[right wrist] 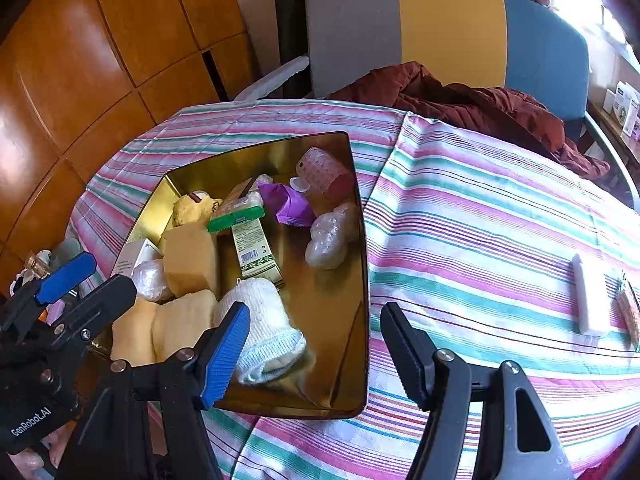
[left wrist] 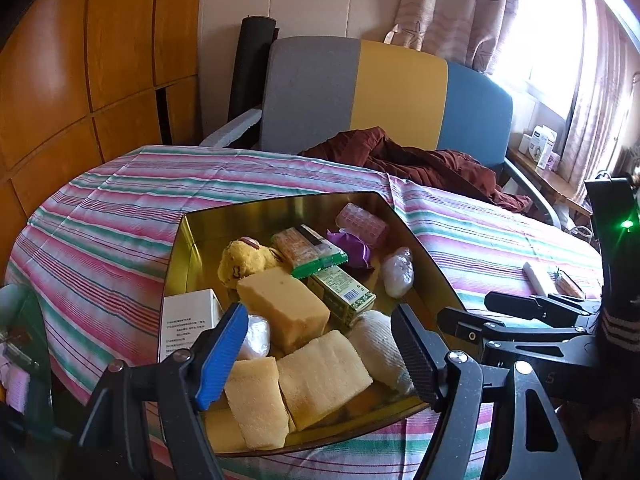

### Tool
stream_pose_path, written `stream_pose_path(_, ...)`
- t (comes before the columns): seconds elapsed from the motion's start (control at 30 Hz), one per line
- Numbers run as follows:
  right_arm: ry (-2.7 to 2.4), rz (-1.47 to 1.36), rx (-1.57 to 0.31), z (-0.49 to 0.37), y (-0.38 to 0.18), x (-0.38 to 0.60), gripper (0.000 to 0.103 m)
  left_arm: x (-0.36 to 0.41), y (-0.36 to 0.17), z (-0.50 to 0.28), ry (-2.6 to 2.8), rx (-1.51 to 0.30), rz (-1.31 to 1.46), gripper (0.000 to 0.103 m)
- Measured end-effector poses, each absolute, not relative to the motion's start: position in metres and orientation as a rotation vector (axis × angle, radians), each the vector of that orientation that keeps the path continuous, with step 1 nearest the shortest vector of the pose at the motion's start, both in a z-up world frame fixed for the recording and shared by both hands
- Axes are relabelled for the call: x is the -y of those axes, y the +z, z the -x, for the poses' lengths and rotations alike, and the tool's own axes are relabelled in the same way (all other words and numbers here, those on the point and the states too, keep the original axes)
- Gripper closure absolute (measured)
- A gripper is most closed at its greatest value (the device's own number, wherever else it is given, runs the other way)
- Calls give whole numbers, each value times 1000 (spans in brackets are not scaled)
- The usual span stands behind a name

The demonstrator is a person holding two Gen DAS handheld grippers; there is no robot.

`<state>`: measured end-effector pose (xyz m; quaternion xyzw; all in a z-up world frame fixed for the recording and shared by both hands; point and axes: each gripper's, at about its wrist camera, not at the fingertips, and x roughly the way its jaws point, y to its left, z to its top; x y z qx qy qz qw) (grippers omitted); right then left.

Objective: Organize objects
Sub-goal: 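Withdraw both open grippers from the tray toward the remaining table items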

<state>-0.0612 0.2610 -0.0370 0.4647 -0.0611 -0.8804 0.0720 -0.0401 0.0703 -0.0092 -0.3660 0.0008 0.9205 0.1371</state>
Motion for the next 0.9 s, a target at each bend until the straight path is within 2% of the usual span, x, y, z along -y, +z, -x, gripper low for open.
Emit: stream_pose_path(0.9, -2720, -1503, 334, 50, -51, -327, 34, -92, -24, 35, 2574, -36, 1122, 27)
